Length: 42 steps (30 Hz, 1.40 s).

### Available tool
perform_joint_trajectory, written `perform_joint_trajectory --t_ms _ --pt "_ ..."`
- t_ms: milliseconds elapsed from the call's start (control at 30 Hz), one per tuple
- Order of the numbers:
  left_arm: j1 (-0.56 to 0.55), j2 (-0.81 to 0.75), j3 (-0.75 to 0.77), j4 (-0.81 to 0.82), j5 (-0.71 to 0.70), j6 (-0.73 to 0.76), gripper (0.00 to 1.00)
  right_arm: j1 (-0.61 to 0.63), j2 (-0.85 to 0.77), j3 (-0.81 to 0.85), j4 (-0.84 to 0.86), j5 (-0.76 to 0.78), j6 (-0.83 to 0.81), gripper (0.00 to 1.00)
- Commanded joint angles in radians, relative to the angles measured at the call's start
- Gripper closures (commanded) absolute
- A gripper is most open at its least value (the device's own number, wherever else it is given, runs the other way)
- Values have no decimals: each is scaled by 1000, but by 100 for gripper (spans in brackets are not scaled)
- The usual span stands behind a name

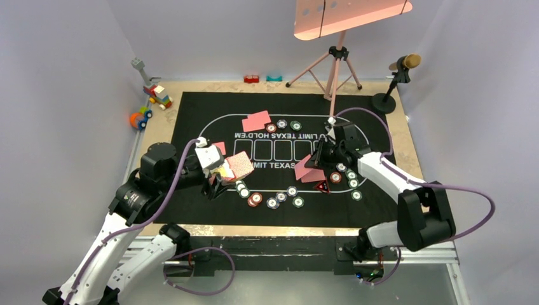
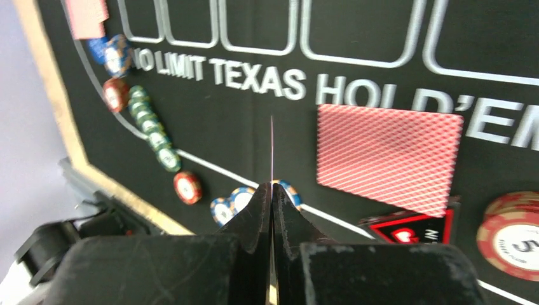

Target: Distribute texas hold em gaming equipment

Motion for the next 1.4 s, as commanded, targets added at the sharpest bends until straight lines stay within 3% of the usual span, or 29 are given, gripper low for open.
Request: perform_joint_trajectory --t_ms 0,267,333,467,767,867,967,1167,1367 --pt "6 -9 41 51 29 -23 84 -19 16 -26 63 131 -25 100" --pt "8 -10 34 50 32 -25 84 -58 21 -82 66 244 -9 98" --pt "8 -10 31 51 35 -28 84 -58 18 -70 44 275 -10 87" --pt "10 -8 31 50 41 -29 84 -58 -11 -55 -9 343 -2 54" --pt "10 -4 24 52 48 -34 84 -58 -157 10 -114 432 4 42" --pt "8 -3 20 57 50 -37 84 -52 -209 52 -111 347 6 33" --pt "9 -2 17 57 51 -37 84 -13 -241 115 -95 199 19 15" --pt "9 4 15 66 48 -34 84 162 -221 238 33 -151 75 8" --pt "10 2 11 63 47 -32 84 338 -159 310 210 -237 178 6"
